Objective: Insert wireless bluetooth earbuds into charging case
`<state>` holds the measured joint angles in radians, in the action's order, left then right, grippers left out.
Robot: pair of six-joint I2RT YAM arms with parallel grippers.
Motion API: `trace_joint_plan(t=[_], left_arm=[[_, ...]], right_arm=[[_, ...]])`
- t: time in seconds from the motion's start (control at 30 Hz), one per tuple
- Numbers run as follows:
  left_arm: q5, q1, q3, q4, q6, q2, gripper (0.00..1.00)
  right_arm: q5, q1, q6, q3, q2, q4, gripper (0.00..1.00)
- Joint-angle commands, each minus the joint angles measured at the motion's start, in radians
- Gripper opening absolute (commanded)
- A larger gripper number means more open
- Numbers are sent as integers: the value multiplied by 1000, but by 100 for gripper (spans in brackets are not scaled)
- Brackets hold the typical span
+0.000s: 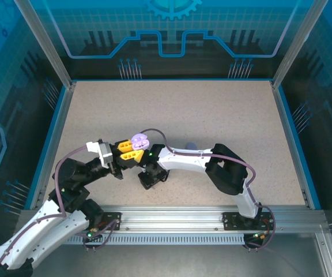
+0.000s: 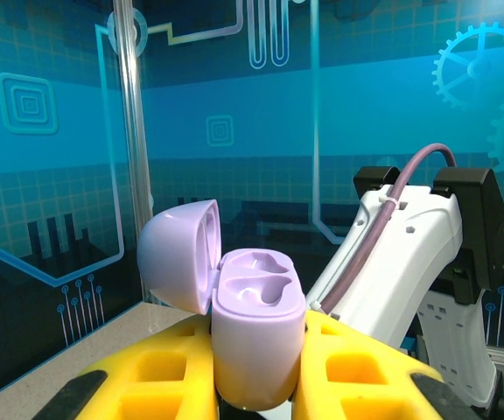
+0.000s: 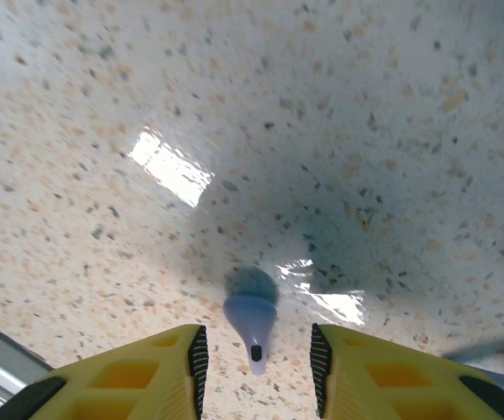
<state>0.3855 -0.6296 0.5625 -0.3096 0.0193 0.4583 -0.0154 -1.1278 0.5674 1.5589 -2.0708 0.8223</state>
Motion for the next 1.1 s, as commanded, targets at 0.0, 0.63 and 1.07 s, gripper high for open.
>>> trace_joint_plan(t=[0.0,0.63,1.07], left_arm=[[-10,-7,24,-2,-3,-15,0],[-14,-6,20,2,-4,-16,0],[-16,-7,19,6,-7,-16,0]], right_arm=[[11,-18,-15,38,-40,30,39],[-9,-36,-34,89,-109,88,37],[-30,-47,-40,95,-129,124,30]])
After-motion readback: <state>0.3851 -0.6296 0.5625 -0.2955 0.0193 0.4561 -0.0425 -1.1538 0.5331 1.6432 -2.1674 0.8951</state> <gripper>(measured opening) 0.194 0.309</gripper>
